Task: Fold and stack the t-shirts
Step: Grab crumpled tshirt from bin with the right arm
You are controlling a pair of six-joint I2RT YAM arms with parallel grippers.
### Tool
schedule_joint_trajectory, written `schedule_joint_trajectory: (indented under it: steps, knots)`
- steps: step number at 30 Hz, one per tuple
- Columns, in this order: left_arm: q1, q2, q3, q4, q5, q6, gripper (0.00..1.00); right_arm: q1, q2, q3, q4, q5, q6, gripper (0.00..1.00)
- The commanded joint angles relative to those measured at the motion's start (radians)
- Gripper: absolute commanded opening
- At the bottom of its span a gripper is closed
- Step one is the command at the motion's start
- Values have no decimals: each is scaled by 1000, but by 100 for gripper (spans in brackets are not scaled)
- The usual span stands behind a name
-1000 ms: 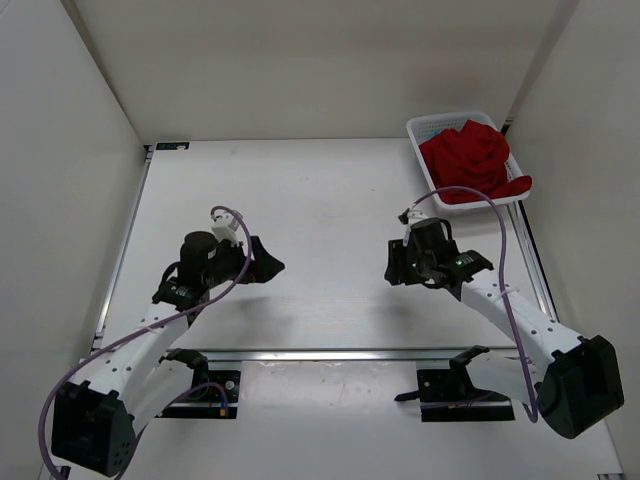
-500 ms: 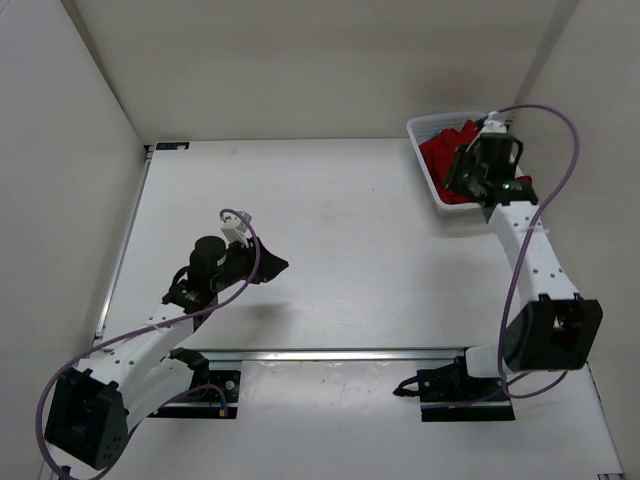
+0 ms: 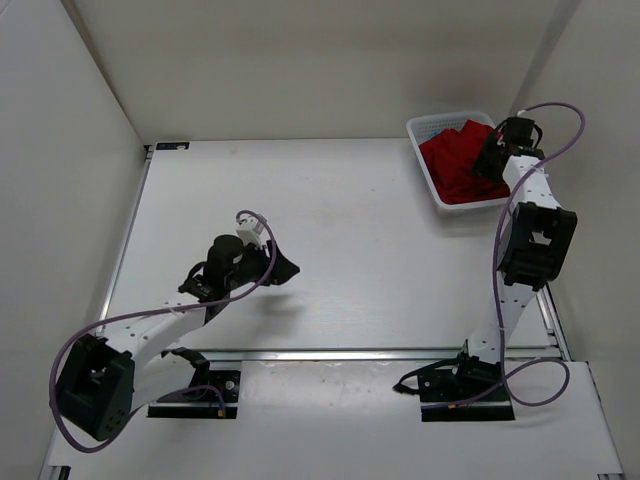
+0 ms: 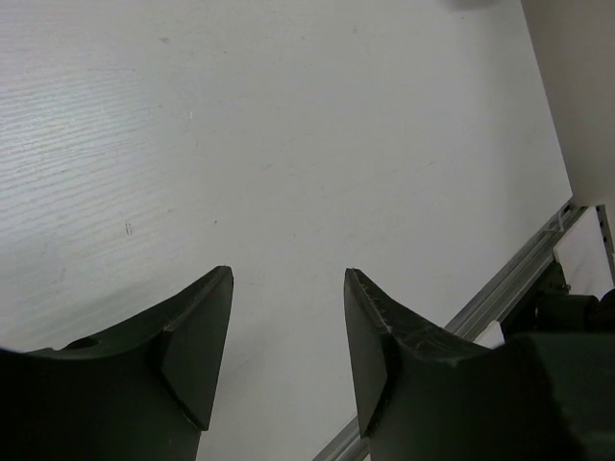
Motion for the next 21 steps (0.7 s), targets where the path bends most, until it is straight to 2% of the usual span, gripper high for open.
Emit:
schedule_joint_trajectory:
  steps: [1, 4, 7, 9, 12, 15, 18, 21]
  knots:
    - [-13, 24, 63, 7, -21, 45, 61, -48, 14, 86, 31, -53, 24, 52]
    - [-35, 39, 74, 5, -25, 57, 62, -62, 42, 108, 65, -96, 54, 53]
    - [-25, 51, 83, -1, -27, 54, 61, -70, 90, 149, 60, -124, 67, 49]
    - [-28, 58, 84, 1, -35, 54, 61, -67, 96, 143, 83, -157, 68, 45]
    - [-33, 65, 90, 4, -38, 53, 61, -65, 58, 91, 152, -200, 84, 48]
    - [-39, 74, 87, -1, -44, 53, 61, -80, 56, 85, 189, -242, 105, 45]
    - [-32, 87, 92, -1, -45, 51, 61, -90, 126, 188, 104, -259, 99, 41]
    - [-28, 90, 110, -16, -41, 61, 60, -96, 175, 284, 36, -265, 77, 44]
